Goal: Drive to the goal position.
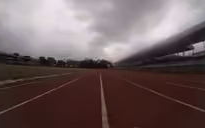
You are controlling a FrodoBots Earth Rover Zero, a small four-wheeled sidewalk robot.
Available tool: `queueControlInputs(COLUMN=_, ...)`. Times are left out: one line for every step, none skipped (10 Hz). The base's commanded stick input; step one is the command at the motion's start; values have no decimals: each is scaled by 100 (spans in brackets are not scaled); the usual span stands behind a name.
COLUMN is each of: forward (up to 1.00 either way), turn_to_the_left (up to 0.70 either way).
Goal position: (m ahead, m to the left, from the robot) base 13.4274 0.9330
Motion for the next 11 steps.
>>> queueControlInputs(forward=70, turn_to_the_left=0)
queueControlInputs(forward=70, turn_to_the_left=0)
queueControlInputs(forward=70, turn_to_the_left=0)
queueControlInputs(forward=70, turn_to_the_left=0)
queueControlInputs(forward=70, turn_to_the_left=0)
queueControlInputs(forward=70, turn_to_the_left=0)
queueControlInputs(forward=70, turn_to_the_left=0)
queueControlInputs(forward=70, turn_to_the_left=0)
queueControlInputs(forward=70, turn_to_the_left=0)
queueControlInputs(forward=70, turn_to_the_left=0)
queueControlInputs(forward=70, turn_to_the_left=0)
